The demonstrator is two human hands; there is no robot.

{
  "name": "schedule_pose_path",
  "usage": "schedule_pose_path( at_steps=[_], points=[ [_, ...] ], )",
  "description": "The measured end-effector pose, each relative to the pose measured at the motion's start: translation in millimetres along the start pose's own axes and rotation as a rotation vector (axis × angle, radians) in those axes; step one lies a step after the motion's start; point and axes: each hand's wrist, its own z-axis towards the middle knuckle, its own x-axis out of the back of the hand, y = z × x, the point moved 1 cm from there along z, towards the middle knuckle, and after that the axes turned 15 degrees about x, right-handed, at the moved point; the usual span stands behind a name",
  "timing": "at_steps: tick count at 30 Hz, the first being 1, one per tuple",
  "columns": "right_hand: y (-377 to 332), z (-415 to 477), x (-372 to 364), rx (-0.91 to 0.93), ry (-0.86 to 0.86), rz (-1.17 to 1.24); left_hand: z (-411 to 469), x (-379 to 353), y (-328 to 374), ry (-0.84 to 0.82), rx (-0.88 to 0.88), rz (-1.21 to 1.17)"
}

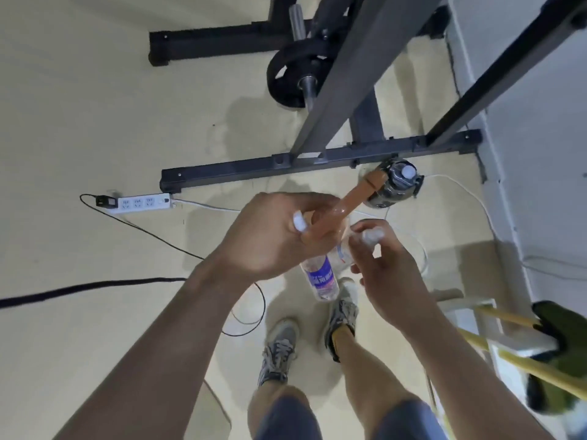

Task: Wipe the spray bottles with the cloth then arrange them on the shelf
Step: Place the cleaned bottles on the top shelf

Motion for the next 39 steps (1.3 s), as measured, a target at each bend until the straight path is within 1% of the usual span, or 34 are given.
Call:
schedule_pose_path(
  at_steps=[1, 3, 5, 6, 8, 10, 13, 18, 21, 25, 28, 30, 32, 36, 38, 39],
  points=[
    [-18.3, -14.8, 14.5, 0.022, 0.011, -0.005, -13.9, 6.6, 22.0, -0.008, -0.04, 0.009],
    [-54.4, -45.5, 44.1, 0.002, 0.016, -0.003, -42.6, 14.3, 65.2, -0.044, -0.107, 0.026],
    [-85.2, -78.2, 74.5, 0.029, 0.079, -0.038, -70.1, 14.2, 108.8, -0.101, -0.14, 0.062],
    [-98.3, -94.4, 90.1, 0.033, 0.133, -0.056, -82.3, 12.6, 131.6, -0.115, -0.156, 0.09],
    [-119.1, -126.4, 121.4, -0.023, 0.276, -0.04, -106.1, 5.8, 174.1, -0.164, -0.214, 0.145],
    [-132.6, -160.0, 151.7, -0.084, 0.432, 0.024, -129.0, -7.3, 211.9, -0.264, -0.278, 0.158],
    [-139.8, -216.1, 194.4, -0.089, 0.616, 0.006, -158.8, -35.9, 263.8, -0.406, -0.36, 0.179],
    [-128.9, -322.0, 256.5, -0.156, 0.872, -0.084, -210.4, -107.3, 351.5, -0.503, -0.482, 0.232],
    [-117.0, -394.2, 295.5, -0.249, 0.983, -0.111, -243.1, -163.5, 390.7, -0.534, -0.509, 0.274],
    [-92.8, -489.8, 334.0, -0.364, 1.131, -0.078, -280.3, -241.9, 428.9, -0.516, -0.563, 0.322],
    [-77.3, -545.9, 355.1, -0.453, 1.149, -0.119, -301.8, -294.4, 443.3, -0.517, -0.599, 0.391],
    [-66.8, -571.8, 364.6, -0.522, 1.104, -0.194, -306.5, -324.0, 444.9, -0.488, -0.618, 0.485],
    [-52.5, -588.4, 370.5, -0.606, 1.043, -0.238, -304.5, -345.5, 444.3, -0.468, -0.597, 0.573],
    [-17.5, -596.4, 371.3, -0.652, 1.041, -0.238, -294.3, -376.6, 444.0, -0.423, -0.624, 0.754],
    [-4.4, -589.7, 366.3, -0.678, 1.01, -0.26, -283.0, -388.3, 437.9, -0.395, -0.596, 0.783],
    [0.3, -585.8, 362.9, -0.696, 0.993, -0.272, -276.3, -393.2, 432.9, -0.387, -0.612, 0.773]
  ],
)
